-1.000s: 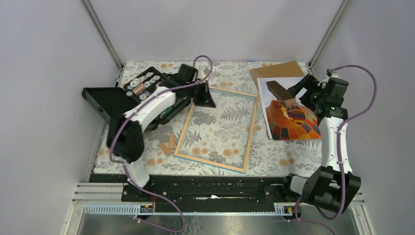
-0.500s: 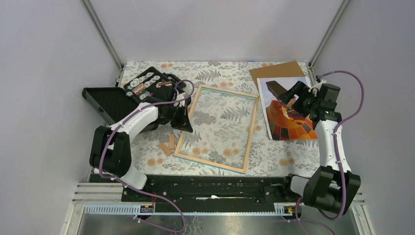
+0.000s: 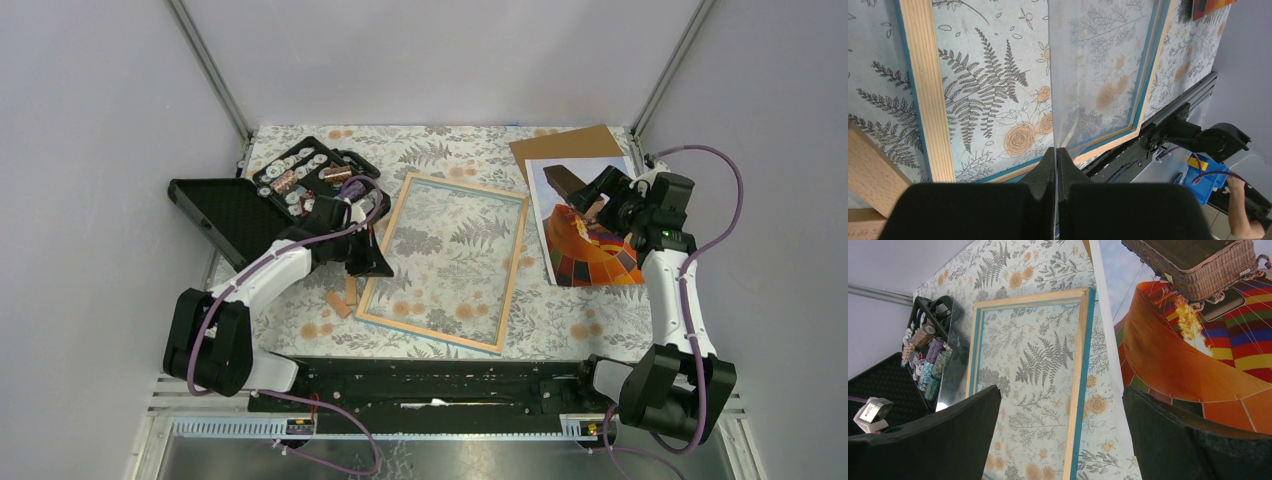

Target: Put the photo into the frame

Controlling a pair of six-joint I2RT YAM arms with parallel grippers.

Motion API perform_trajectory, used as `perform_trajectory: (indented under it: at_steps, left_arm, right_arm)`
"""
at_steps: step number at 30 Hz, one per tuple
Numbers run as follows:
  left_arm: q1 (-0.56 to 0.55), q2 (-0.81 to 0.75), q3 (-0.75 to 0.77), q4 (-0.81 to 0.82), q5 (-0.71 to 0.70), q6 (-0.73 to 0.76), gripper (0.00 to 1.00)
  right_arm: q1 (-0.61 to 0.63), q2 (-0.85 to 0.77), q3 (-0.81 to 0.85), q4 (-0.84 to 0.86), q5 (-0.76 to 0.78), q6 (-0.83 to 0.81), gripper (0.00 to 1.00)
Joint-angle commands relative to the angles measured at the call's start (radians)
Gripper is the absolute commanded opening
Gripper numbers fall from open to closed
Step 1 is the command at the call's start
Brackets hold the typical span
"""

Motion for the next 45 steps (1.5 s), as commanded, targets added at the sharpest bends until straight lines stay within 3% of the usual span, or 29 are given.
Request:
perform_trajectory:
  at_steps: [1, 45]
  left_arm:
    - [0.003, -0.046, -0.030, 0.089, -0.017, -0.044, 0.00]
    - [0.030, 0.039, 0.016, -0.069, 0.179, 0.094, 0.00]
  right_arm:
    - [0.009, -0.021, -0.004, 0.043, -0.015, 0.000, 1.00]
    - [0.014, -0.010, -0.016, 0.061, -0.023, 0.003, 1.00]
